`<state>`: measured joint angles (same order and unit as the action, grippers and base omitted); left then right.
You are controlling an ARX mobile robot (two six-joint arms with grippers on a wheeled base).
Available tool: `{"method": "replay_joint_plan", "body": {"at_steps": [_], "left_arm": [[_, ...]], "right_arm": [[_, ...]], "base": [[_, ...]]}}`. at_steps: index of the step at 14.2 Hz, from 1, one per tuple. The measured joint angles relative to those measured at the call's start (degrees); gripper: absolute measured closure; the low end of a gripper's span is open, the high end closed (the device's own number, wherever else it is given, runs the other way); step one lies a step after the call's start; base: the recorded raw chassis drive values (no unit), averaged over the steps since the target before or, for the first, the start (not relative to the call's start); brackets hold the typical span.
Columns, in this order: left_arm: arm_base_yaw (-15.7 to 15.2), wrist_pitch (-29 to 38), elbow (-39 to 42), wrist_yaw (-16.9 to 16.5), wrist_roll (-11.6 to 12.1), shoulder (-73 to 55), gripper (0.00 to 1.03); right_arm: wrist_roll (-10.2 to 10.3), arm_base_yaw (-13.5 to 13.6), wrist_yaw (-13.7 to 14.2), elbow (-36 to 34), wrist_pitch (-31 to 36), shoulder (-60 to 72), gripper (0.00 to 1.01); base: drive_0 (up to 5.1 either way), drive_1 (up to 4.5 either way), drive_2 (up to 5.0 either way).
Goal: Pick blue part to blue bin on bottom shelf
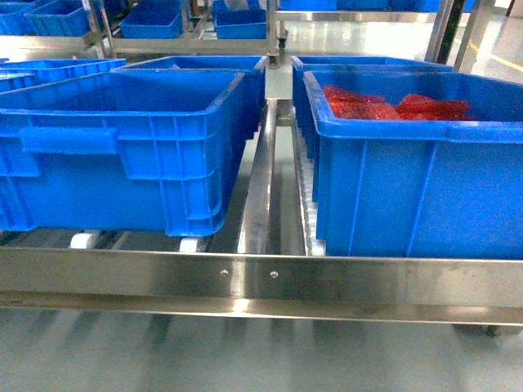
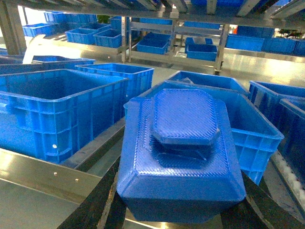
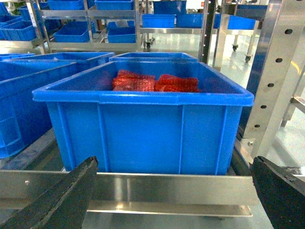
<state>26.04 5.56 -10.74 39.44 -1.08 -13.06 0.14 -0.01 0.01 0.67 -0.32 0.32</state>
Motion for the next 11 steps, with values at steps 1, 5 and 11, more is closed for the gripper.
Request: {"method": "replay_joint_plan", "body": {"at_steps": [1, 5, 11], "left_arm": [[0.0, 0.0, 0.0, 0.0, 0.0, 0.0, 0.6], [0.0, 0.0, 0.0, 0.0, 0.0, 0.0, 0.6], [0.0, 0.0, 0.0, 0.0, 0.0, 0.0, 0.6]], "right_arm": [[0.0, 0.0, 0.0, 0.0, 0.1, 0.0, 0.03], [0.0, 0.0, -0.1, 0.0, 0.0, 0.0, 0.03], [0.0, 0.0, 0.0, 0.0, 0.0, 0.0, 0.03]], "base": [[0.0, 4.08, -4.2], [0.0, 4.17, -4.1], [0.1, 4.21, -4.0]]}}
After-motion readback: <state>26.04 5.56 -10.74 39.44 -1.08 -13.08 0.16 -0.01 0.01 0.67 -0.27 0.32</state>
